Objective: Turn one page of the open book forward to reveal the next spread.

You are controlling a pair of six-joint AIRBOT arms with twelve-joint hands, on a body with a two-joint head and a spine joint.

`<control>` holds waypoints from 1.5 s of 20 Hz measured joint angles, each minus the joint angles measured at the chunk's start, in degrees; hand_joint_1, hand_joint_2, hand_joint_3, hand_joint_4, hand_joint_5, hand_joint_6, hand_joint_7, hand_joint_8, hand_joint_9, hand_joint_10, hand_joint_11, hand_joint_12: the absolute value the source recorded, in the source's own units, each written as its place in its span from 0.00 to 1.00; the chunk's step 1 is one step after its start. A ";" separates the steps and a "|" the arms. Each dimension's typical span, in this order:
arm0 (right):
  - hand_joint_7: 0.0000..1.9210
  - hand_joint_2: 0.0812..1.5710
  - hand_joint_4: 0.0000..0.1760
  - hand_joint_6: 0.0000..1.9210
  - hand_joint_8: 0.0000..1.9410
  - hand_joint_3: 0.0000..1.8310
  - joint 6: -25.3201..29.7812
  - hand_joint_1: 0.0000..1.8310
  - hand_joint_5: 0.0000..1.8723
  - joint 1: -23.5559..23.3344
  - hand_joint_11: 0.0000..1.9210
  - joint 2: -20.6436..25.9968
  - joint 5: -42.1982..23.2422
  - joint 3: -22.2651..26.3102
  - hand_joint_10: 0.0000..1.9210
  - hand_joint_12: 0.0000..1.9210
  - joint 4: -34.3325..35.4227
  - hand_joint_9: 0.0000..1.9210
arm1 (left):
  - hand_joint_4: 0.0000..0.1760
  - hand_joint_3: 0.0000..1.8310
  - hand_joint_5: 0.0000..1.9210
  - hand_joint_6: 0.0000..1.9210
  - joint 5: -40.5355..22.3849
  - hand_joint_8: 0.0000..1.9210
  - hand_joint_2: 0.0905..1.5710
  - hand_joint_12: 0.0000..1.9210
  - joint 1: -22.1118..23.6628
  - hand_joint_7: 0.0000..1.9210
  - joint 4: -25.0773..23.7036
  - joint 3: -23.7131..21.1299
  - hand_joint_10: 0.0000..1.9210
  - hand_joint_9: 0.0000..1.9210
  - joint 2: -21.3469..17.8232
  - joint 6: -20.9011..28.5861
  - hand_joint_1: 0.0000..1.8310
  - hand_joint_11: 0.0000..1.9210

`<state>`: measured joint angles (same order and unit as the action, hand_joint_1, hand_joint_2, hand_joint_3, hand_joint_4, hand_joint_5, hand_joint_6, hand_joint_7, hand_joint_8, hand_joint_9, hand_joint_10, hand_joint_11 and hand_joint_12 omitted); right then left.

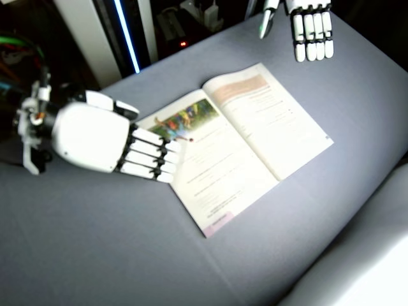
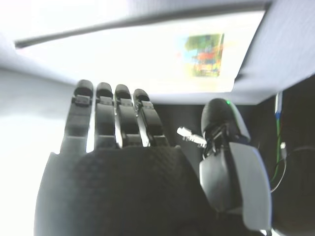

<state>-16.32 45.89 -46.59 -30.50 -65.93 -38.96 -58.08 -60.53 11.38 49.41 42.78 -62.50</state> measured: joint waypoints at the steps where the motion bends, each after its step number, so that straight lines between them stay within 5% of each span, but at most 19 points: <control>1: 0.00 0.80 0.00 0.00 0.00 0.00 0.02 0.00 0.00 0.00 0.00 0.00 0.59 0.00 0.00 0.00 -0.70 0.00 | 0.00 0.00 0.00 0.00 0.07 0.00 0.80 0.00 0.00 0.00 0.02 0.00 0.00 0.00 0.00 0.00 0.00 0.00; 16: 0.00 0.77 0.00 0.00 0.00 0.00 0.02 0.00 0.00 -5.03 0.00 -7.23 5.62 -3.80 0.00 0.00 -16.17 0.00 | 0.00 0.00 0.00 0.00 0.35 0.00 0.80 0.00 -0.11 0.00 -0.42 0.46 0.00 0.00 0.59 0.98 0.00 0.00; 30: 0.00 0.75 0.00 0.00 0.00 0.00 -0.02 0.00 0.00 -9.29 0.00 -18.05 3.08 -10.25 0.00 0.00 -11.80 0.00 | 0.00 0.00 0.00 0.00 0.00 0.00 0.80 0.00 -0.11 0.00 -0.31 0.70 0.00 0.00 0.70 1.77 0.00 0.00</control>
<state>-16.34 36.60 -64.64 -27.42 -76.18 -50.76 -58.08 -60.64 11.07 50.11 43.48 -60.73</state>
